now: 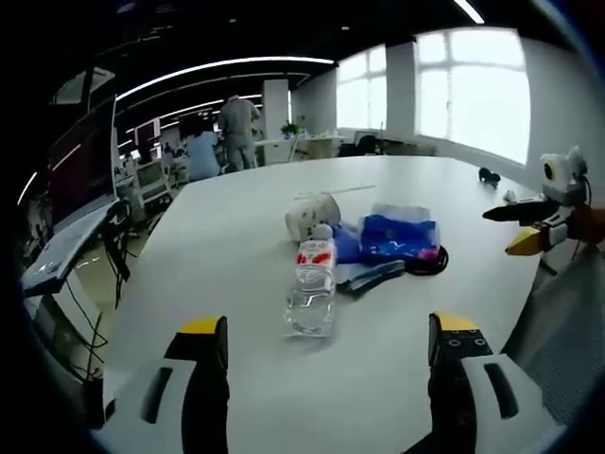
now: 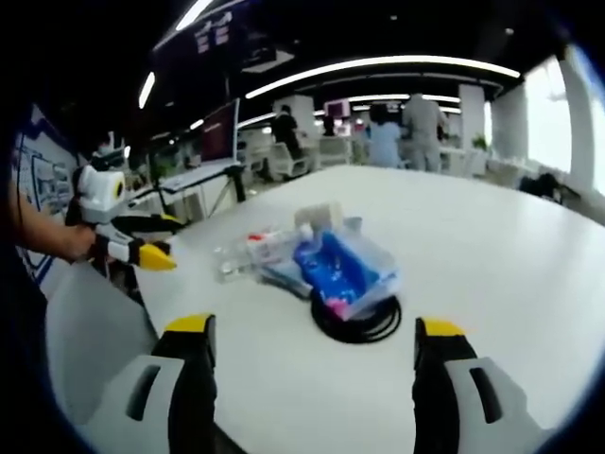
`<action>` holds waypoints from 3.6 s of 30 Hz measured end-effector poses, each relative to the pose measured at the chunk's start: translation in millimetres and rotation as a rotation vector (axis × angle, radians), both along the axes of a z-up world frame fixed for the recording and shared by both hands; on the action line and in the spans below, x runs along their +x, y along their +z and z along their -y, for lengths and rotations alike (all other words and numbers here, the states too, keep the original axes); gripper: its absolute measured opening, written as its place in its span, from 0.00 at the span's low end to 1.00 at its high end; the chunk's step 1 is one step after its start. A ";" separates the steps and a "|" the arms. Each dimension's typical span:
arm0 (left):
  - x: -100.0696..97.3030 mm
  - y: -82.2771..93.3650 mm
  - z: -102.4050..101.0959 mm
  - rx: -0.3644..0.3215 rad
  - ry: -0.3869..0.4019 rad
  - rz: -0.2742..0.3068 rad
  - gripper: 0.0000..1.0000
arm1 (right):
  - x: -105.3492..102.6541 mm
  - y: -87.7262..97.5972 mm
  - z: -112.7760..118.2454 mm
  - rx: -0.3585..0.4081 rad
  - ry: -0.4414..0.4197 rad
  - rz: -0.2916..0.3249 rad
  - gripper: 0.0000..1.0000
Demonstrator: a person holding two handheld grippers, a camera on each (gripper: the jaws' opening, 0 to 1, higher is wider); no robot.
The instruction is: Arrange the tabletop items into an orderly group along one side of the table until the central work area is clear of visible clutter.
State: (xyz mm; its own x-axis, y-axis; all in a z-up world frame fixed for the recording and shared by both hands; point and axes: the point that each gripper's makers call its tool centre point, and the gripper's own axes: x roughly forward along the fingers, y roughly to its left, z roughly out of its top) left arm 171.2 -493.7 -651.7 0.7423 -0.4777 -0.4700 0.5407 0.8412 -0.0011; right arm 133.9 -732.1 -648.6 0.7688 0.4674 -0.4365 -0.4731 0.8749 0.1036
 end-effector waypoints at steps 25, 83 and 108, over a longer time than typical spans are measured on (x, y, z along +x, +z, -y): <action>41.8 4.1 18.6 -0.044 -0.018 -0.016 0.84 | 37.0 0.6 -30.5 0.028 0.043 -0.012 0.75; 114.6 -47.1 67.9 0.038 -0.112 -0.135 0.61 | 87.9 -25.0 -39.7 0.006 0.044 -0.053 0.61; 126.3 -76.0 74.5 0.146 -0.143 -0.225 0.49 | 95.3 -31.6 -37.5 0.000 0.046 -0.070 0.59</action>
State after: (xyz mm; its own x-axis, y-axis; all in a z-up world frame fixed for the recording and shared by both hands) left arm 297.4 -568.2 -727.7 0.5423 -0.4850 -0.6860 0.6532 0.7569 -0.0187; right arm 229.2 -694.6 -680.1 0.7141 0.5013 -0.4887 -0.5040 0.8526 0.1380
